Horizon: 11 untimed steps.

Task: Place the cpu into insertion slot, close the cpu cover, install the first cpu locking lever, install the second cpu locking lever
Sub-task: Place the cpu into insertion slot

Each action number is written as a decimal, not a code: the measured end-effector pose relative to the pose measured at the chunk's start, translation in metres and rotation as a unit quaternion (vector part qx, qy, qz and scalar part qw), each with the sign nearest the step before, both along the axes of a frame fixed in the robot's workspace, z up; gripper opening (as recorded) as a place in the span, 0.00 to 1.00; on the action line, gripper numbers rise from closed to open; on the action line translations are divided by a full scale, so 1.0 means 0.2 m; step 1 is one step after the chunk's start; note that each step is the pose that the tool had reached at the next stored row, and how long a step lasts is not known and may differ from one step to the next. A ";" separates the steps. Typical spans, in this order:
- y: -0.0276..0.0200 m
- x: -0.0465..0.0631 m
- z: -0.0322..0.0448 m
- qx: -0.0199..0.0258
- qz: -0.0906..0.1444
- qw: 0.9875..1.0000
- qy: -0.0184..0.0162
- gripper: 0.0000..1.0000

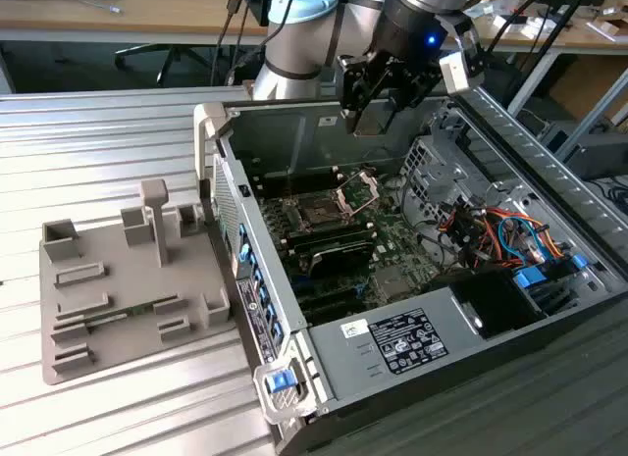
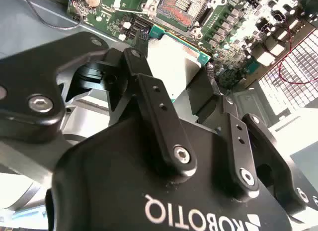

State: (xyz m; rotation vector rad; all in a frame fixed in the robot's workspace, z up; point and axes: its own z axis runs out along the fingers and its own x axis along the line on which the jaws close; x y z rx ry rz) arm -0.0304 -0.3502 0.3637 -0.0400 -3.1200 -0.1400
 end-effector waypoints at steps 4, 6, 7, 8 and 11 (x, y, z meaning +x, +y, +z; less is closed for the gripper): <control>0.000 0.00 -0.006 0.000 0.000 1.000 0.000 0.54; 0.000 0.00 -0.009 0.000 0.000 1.000 0.000 0.54; 0.000 0.00 -0.010 0.000 0.000 1.000 0.000 0.54; -0.001 0.00 -0.011 0.000 0.000 1.000 0.000 0.54; -0.002 -0.01 -0.013 0.000 0.000 1.000 0.000 0.54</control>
